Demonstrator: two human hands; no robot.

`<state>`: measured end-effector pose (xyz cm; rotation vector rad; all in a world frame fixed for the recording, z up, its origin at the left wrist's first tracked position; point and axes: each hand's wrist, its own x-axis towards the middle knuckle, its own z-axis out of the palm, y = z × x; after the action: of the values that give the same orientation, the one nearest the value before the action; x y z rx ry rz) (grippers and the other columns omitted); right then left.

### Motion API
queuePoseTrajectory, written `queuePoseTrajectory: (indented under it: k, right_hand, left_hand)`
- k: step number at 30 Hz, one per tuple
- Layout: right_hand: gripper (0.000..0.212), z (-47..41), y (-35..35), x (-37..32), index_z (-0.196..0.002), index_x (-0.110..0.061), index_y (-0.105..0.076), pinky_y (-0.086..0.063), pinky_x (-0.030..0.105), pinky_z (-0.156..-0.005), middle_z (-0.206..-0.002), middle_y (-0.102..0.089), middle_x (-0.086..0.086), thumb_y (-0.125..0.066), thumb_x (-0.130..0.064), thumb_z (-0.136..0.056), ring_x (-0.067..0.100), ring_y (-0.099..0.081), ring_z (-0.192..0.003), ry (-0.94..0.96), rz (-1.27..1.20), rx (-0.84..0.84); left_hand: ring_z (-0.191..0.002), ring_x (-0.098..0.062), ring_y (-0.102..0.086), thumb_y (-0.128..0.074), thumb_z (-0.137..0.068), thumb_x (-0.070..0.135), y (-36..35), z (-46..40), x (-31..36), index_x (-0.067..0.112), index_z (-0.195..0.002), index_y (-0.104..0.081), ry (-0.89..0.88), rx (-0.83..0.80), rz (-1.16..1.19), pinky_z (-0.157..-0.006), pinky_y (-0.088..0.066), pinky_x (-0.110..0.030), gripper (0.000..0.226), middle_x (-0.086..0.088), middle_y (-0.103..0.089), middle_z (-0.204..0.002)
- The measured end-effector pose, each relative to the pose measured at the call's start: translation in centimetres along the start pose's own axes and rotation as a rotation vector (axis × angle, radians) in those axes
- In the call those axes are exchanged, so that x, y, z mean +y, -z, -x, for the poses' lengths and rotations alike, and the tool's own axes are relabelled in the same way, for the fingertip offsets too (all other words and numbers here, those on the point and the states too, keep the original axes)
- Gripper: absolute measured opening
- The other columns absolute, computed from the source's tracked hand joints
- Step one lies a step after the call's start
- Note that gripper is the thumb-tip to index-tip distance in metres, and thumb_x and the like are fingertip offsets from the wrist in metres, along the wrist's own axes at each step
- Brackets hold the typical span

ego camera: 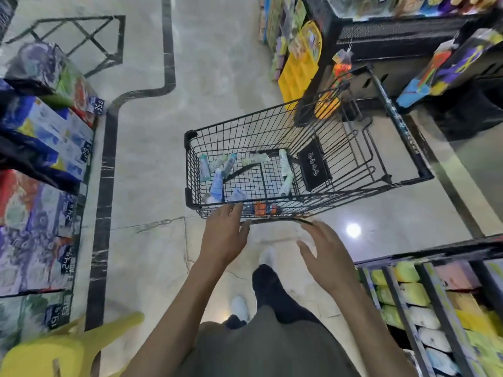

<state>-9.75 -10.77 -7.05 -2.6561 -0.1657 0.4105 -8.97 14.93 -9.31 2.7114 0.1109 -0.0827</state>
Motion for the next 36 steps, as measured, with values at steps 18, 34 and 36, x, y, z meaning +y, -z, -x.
queuePoseTrajectory:
  k: [18, 34, 36]
  right_hand:
    - [0.047, -32.4, 0.4, -5.4, -0.148, -0.019, -0.051, -0.039, 0.045, -0.117, -0.154, -0.047, 0.008, -0.054, -0.036, -0.104, 0.026, -0.043, -0.142, 0.211, 0.107, -0.281]
    - [0.043, -42.1, -23.9, -5.5, -0.138, -0.016, -0.051, -0.050, 0.034, -0.073, -0.120, -0.065, 0.011, -0.062, -0.033, -0.100, 0.026, -0.064, -0.094, -0.593, -0.320, -0.578]
    - [0.043, -42.8, -26.6, -5.3, -0.137, -0.015, -0.051, -0.055, 0.039, -0.079, -0.102, -0.055, 0.005, -0.063, -0.033, -0.100, 0.022, -0.056, -0.085, -0.717, -0.365, -0.568]
  left_hand:
    - [-0.116, -0.036, -0.058, -0.056, -0.100, 0.034, -2.1, -16.2, -5.3, 0.012, -0.139, -0.054, 0.350, -0.162, 0.070, -0.093, -0.050, -0.045, 0.045, -0.014, -0.062, -0.131]
    - [-0.114, -0.033, -0.060, -0.064, -0.096, 0.020, -17.8, -27.7, -20.5, 0.002, -0.133, -0.058, 0.905, -0.359, 0.414, -0.087, -0.044, -0.031, 0.042, -0.017, -0.064, -0.123]
    - [-0.099, -0.030, -0.062, -0.065, -0.092, 0.017, -20.2, -27.9, -21.5, 0.006, -0.124, -0.062, 1.079, -0.346, 0.524, -0.079, -0.046, -0.030, 0.034, -0.011, -0.065, -0.106]
